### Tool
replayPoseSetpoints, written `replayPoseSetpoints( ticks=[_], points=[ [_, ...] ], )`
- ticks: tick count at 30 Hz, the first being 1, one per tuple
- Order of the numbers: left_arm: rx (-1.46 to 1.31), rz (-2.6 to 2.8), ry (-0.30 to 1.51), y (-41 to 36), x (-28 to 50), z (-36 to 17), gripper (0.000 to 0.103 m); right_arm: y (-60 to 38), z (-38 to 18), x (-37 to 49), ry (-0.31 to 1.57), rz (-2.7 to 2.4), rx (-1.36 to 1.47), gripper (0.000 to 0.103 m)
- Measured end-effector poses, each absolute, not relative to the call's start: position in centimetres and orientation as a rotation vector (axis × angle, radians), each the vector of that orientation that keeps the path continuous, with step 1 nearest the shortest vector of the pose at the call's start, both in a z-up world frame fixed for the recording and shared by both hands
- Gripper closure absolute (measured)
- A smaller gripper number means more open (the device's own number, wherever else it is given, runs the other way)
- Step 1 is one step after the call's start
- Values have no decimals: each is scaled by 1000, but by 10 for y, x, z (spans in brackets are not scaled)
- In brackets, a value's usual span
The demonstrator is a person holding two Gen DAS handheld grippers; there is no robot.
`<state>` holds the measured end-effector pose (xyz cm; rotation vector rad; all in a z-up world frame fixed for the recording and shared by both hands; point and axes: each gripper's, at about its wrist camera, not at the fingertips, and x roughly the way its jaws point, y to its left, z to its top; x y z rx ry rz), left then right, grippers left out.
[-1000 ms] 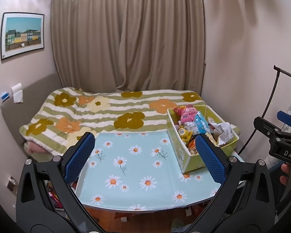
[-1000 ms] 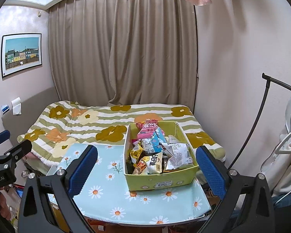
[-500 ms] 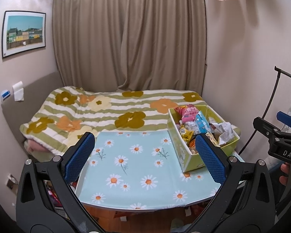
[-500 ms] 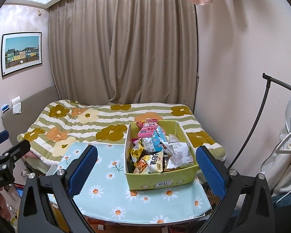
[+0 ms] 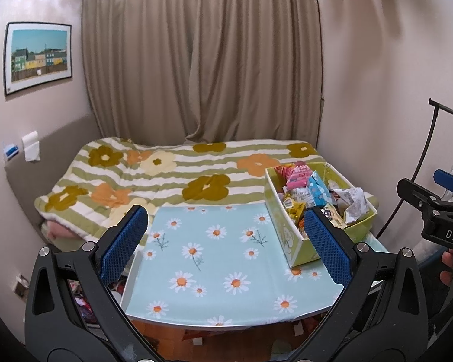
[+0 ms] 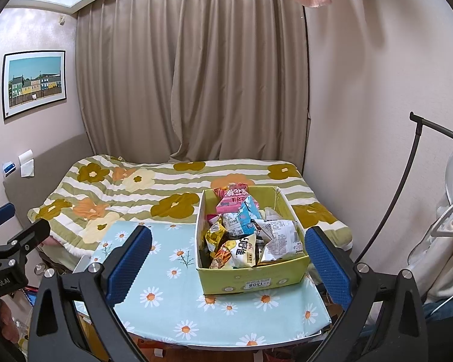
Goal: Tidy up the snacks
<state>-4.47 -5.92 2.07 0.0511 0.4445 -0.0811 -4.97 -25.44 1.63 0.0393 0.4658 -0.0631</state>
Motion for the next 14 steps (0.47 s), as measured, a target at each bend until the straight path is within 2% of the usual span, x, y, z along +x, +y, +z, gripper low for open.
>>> replayPoseSetpoints(
  ticks=[14],
  points=[
    [37, -64, 441, -56, -38, 9, 0, -251, 7, -44, 501, -61, 45, 2]
  ],
)
